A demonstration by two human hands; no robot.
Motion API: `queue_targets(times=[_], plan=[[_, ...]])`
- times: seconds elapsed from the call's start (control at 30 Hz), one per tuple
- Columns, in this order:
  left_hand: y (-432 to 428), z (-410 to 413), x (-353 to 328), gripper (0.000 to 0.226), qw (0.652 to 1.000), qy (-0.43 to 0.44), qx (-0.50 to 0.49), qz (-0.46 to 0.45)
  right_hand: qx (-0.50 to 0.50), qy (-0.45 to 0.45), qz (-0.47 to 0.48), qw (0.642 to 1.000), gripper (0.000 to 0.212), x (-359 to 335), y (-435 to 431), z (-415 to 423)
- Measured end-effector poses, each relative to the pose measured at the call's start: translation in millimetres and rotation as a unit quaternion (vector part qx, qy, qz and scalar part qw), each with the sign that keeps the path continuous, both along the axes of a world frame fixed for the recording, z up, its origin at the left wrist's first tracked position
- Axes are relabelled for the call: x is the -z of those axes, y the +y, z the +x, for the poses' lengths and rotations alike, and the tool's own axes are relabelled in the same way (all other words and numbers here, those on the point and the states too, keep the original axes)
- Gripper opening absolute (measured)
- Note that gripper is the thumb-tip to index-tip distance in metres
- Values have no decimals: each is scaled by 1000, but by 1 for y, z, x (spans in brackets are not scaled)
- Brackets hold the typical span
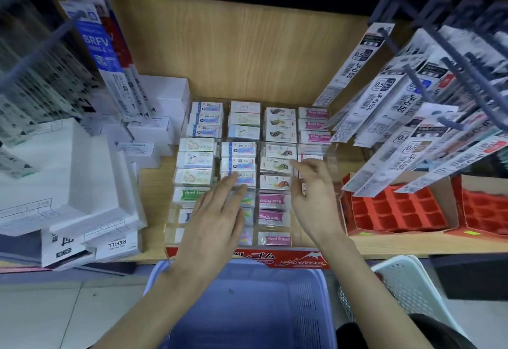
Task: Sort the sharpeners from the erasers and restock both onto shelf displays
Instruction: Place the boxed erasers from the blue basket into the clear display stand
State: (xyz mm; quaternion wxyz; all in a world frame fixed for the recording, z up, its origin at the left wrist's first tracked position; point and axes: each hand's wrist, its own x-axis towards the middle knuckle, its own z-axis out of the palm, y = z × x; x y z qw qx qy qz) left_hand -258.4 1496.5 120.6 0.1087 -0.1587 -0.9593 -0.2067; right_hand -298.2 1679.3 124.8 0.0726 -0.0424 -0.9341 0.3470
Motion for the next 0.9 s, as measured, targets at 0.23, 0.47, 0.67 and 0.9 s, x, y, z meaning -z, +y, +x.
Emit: queue_targets(times=[0.23,0.47,0.67,0.9], plan=[[27,-17,-12,32,993,-37,-22,109,-205,26,165,964,50,2,-6,-9],[11,-9,-8,30,989,-68,-36,127,-205,60,103,971,42,9,8,-12],[2,-8,-2,34,999,-20,7,40,-258,112,222,934,38,16,15,-2],[0,-7,5,42,999,-46,23,16,-235,122,256,930,40,19,14,6]])
